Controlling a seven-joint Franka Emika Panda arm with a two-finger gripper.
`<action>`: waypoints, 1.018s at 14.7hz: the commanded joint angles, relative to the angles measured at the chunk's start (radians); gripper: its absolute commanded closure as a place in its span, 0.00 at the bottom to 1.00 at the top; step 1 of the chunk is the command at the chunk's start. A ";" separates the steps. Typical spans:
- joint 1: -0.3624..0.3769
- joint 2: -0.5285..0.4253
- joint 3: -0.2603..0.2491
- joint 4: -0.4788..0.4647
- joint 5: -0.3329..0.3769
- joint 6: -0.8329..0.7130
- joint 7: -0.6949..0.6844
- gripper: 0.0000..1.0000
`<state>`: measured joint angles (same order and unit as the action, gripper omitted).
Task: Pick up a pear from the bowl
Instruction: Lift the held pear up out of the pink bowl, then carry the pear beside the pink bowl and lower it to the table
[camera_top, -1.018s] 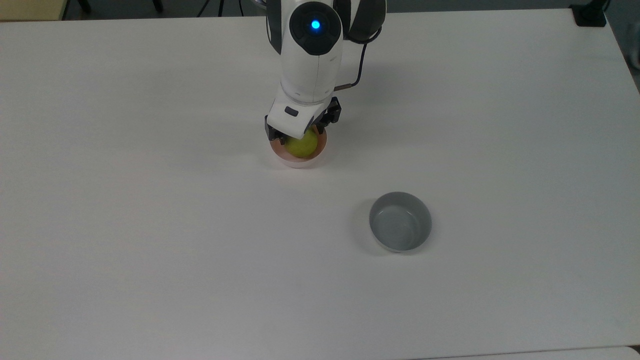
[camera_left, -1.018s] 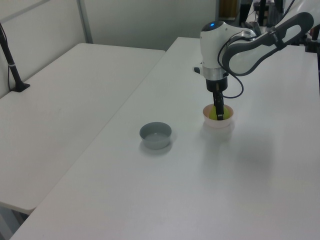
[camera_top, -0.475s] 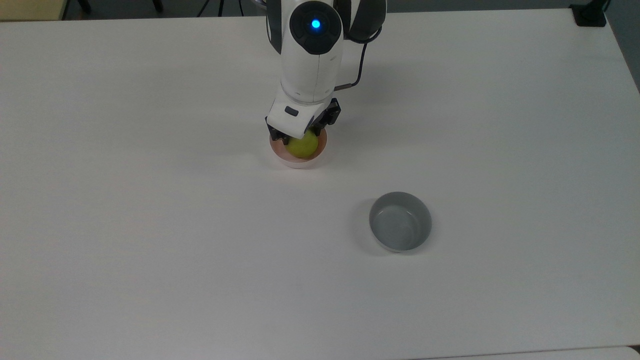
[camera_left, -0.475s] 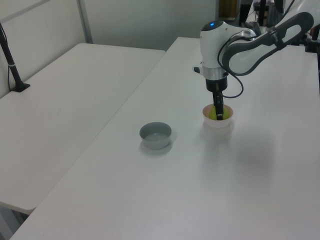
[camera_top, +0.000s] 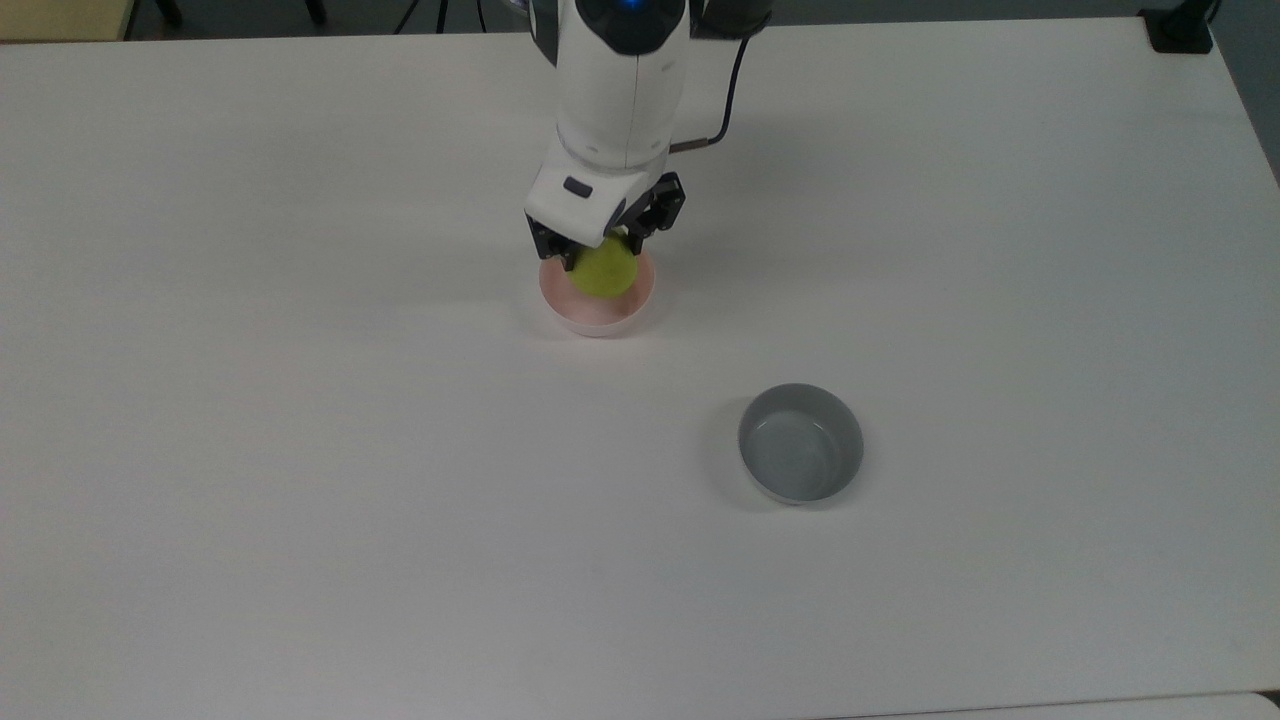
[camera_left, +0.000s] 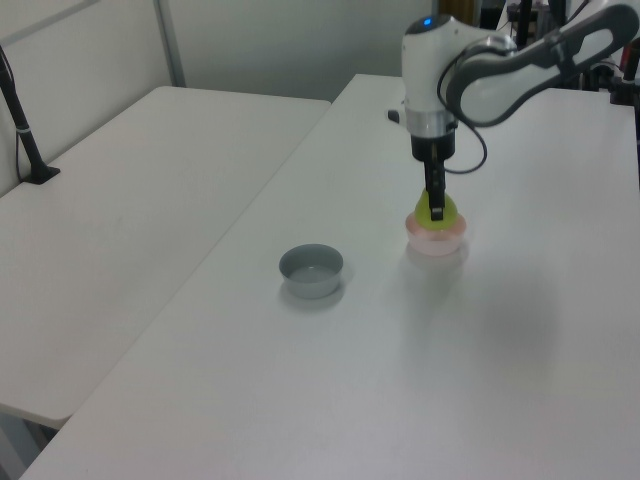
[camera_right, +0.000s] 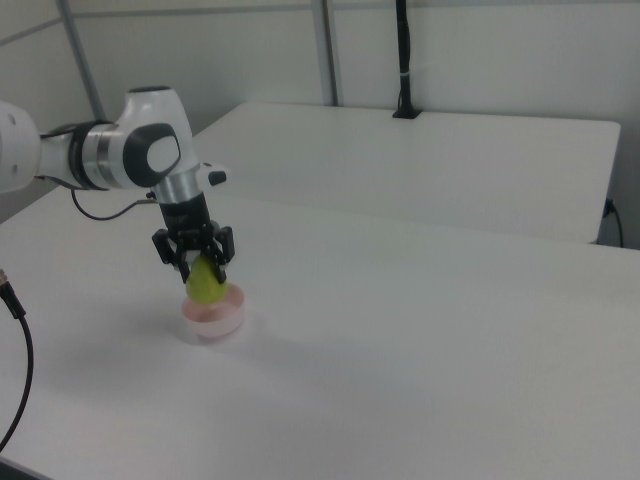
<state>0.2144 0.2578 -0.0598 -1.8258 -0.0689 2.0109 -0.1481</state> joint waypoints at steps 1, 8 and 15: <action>0.000 -0.078 -0.008 0.042 0.001 -0.108 0.045 0.47; -0.121 -0.106 -0.017 0.169 0.001 -0.239 0.042 0.47; -0.231 -0.017 -0.017 0.163 0.001 -0.109 0.038 0.47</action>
<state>0.0026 0.1691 -0.0801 -1.6646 -0.0687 1.8256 -0.1104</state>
